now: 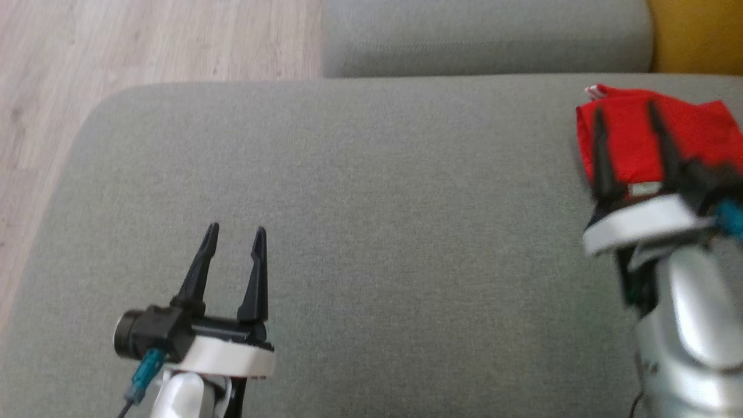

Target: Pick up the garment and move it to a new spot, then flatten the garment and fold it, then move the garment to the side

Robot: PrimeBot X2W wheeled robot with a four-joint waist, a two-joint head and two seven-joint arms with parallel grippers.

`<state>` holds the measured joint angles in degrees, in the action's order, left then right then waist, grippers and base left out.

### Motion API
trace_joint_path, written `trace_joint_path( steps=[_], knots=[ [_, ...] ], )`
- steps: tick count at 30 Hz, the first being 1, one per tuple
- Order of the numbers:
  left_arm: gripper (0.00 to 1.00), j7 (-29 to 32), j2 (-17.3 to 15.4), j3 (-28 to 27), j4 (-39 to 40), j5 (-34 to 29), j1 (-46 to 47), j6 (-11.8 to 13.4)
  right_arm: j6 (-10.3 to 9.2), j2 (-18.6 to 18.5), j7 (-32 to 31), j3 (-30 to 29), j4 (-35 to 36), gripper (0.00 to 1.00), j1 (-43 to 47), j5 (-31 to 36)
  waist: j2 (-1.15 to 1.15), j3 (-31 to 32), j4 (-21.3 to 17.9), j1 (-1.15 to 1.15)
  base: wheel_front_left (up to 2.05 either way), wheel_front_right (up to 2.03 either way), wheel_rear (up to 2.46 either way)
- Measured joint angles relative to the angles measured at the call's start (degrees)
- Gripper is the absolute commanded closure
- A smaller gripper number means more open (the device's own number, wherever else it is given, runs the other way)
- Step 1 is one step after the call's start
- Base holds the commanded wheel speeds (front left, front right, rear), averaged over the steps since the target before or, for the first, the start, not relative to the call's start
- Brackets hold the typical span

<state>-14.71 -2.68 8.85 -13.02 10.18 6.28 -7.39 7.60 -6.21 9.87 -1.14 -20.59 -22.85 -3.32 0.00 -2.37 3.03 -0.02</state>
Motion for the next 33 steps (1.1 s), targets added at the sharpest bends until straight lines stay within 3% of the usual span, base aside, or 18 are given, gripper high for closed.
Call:
trace_joint_path(
  steps=[13, 33],
  knots=[
    [0.00, 0.0, 0.0, -0.6, 0.6, -0.1, -5.0, 0.9, 0.00, 3.2, 4.3, 3.6, 2.3, 0.00, 15.4, -7.6, 0.00, 2.4, 0.3, 0.02, 0.00, 0.00, 0.00],
    [0.00, 0.0, 0.0, -0.9, 0.6, 1.9, -5.6, 1.3, 0.00, 3.4, 4.4, 4.6, 4.8, 0.00, 17.6, -8.3, 0.00, 3.1, 0.3, 0.02, 0.00, 0.00, 0.00]
  ],
)
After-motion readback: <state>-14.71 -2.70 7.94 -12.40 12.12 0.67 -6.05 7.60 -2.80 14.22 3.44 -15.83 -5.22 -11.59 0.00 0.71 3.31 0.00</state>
